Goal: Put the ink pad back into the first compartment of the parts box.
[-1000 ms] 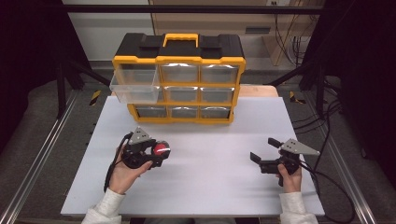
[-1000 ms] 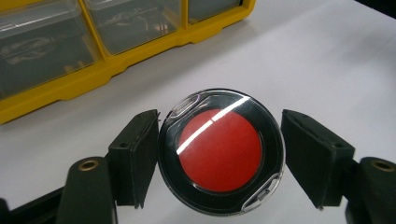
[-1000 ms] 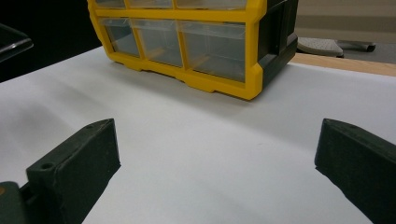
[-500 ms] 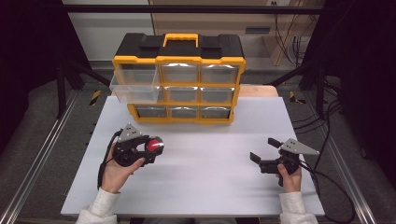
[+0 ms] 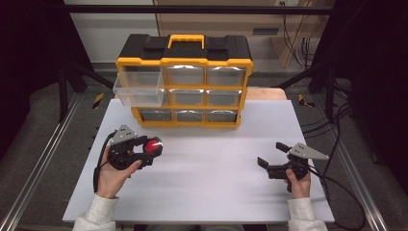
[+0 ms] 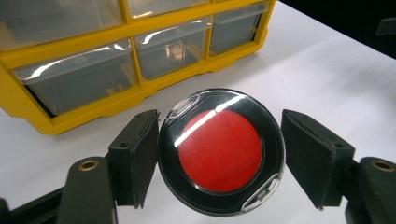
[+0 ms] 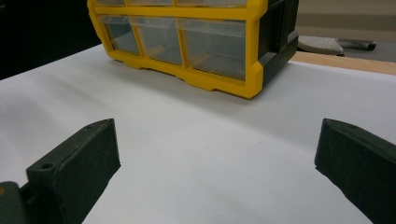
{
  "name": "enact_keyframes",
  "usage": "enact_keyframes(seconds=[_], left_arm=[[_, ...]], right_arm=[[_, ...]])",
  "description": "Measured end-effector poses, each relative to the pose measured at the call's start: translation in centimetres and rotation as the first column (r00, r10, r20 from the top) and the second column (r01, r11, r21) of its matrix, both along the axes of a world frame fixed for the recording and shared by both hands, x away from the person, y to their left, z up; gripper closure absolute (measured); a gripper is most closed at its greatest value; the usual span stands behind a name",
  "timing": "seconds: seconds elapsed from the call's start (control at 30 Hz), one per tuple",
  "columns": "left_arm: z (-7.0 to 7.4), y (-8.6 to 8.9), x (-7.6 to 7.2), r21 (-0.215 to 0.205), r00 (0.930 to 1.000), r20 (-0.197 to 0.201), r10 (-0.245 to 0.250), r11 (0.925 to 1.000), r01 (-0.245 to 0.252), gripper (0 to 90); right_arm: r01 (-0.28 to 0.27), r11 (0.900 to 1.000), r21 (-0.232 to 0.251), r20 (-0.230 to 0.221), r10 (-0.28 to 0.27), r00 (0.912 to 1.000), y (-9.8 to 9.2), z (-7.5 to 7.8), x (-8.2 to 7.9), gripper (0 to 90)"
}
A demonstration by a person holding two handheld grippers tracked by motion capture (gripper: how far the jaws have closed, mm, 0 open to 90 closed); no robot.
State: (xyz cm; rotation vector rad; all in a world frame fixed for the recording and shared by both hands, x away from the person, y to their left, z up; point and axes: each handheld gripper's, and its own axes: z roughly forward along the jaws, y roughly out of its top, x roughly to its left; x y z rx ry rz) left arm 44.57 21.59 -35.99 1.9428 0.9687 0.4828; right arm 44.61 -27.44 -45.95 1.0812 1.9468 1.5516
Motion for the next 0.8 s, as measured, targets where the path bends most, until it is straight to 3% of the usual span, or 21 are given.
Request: enact_keyframes(seconds=[0.8], left_arm=[[2.8,1.3,-0.5,-0.026,0.9980,0.061,0.017,0.9995,-0.015,29.8]], right_arm=[[0.000,1.000,-0.010,-0.001,0.000,1.0000,0.1,-0.1,0.0,0.4]])
